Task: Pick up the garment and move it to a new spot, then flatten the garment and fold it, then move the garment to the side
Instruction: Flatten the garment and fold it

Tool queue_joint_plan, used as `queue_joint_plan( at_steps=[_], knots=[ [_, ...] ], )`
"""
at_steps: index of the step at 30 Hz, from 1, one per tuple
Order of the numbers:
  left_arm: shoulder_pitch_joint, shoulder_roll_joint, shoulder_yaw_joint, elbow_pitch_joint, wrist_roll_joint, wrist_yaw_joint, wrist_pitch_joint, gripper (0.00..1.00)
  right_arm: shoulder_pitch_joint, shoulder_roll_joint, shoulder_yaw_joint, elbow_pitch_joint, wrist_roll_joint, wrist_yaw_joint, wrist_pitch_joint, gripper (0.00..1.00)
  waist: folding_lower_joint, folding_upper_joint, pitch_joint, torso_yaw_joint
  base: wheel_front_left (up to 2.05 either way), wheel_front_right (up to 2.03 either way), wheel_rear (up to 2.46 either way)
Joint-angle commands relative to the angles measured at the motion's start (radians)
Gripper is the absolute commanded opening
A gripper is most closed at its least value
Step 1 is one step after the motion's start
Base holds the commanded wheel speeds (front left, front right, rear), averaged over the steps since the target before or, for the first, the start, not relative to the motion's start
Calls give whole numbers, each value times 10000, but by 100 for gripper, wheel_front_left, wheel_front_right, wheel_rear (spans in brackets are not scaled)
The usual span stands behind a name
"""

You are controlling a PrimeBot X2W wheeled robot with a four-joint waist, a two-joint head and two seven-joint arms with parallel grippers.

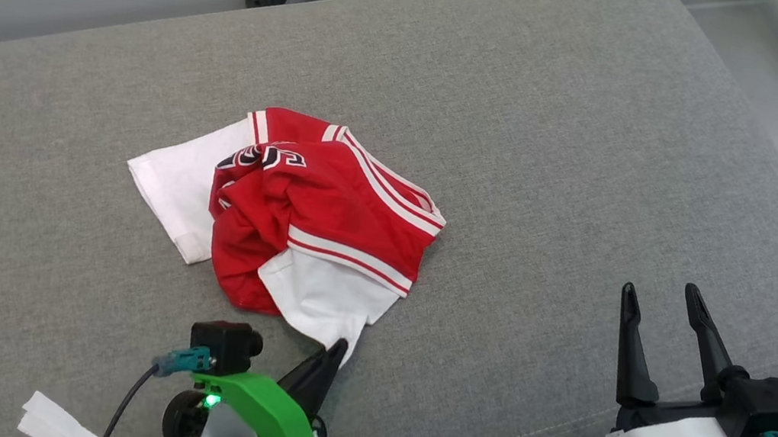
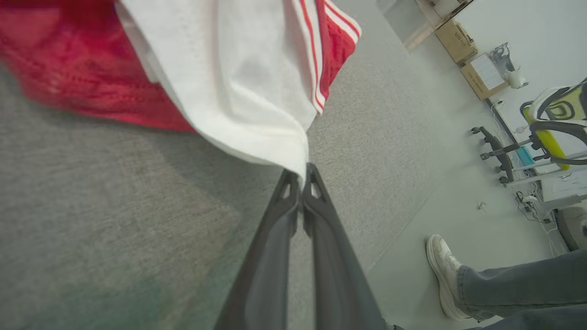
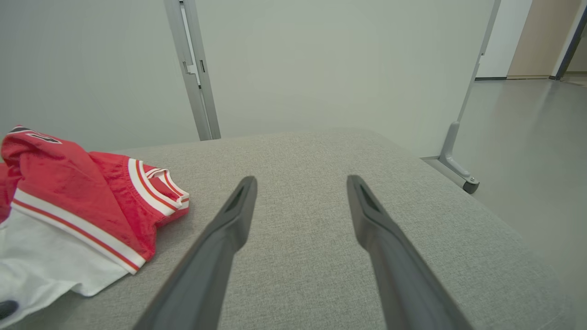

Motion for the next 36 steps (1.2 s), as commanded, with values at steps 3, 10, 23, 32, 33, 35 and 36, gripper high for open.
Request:
queue_joint_plan(
  at_steps=[3, 10, 23, 32, 33, 35, 36],
  knots=[
    [-252, -3, -171, -1278, -859, -48, 343, 0, 136, -15, 26, 47, -50, -3, -32, 100, 0, 113, -130, 130, 0, 0, 0],
    [-1546, -53, 282, -3420, -2132, 256, 1084, 0, 31, -15, 259, 130, 78, -3, -32, 100, 0, 113, -191, 247, 0, 0, 0],
    [-5583, -109, -282, -2179, -2748, 1563, 903, 0, -471, -19, 1028, 237, 371, -3, -32, 100, 0, 113, 318, -902, 0, 0, 0],
    [-6254, -88, -2190, 632, -3103, 1523, 148, 0, -674, -7, 1202, 148, 715, -3, -32, 100, 0, 113, 1051, -1694, 0, 0, 0],
    [-6124, -81, -2375, 856, -3150, 1503, -24, 13, -637, -9, 1211, 149, 730, -3, -32, 100, 0, 113, 1051, -1740, 0, 0, 0],
    [-5919, -89, -2842, 1287, -3314, 1545, -294, 100, -523, -10, 1250, 168, 715, -3, -32, 100, 0, 113, 1019, -1790, 0, 0, 0],
    [-5955, -97, -3102, 1405, -3294, 1565, -338, 100, -500, -10, 1242, 147, 731, -3, -32, 100, 0, 113, 1074, -1782, 0, 0, 0]
  ],
)
